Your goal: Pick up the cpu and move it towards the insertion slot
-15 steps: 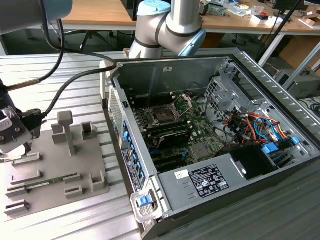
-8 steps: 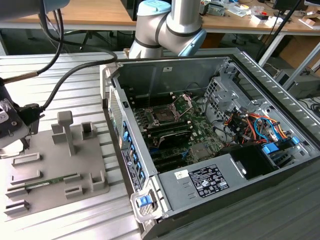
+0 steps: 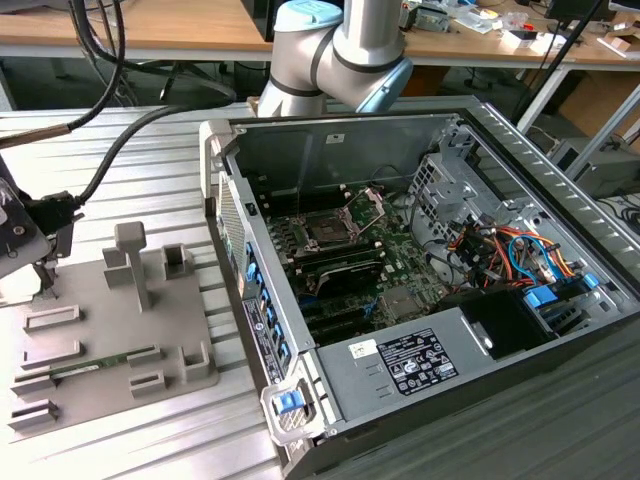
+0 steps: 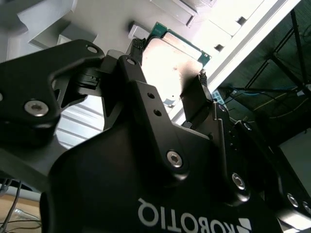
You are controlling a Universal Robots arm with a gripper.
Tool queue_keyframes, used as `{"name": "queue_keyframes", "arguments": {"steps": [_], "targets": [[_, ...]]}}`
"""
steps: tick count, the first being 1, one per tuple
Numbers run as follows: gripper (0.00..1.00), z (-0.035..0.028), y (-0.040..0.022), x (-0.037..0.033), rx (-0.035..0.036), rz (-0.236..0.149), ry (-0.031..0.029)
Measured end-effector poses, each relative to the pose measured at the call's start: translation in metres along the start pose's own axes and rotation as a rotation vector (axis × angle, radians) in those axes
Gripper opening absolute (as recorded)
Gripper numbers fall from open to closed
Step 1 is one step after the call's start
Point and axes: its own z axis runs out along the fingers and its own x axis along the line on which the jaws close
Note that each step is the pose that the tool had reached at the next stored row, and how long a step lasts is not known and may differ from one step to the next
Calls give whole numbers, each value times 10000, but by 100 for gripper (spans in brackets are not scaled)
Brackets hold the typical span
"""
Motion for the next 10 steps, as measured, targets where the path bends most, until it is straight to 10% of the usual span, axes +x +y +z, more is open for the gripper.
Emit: {"name": "queue_keyframes", "arguments": {"steps": [10], "targets": [[55, -156, 5, 0, 0, 0, -1]]}}
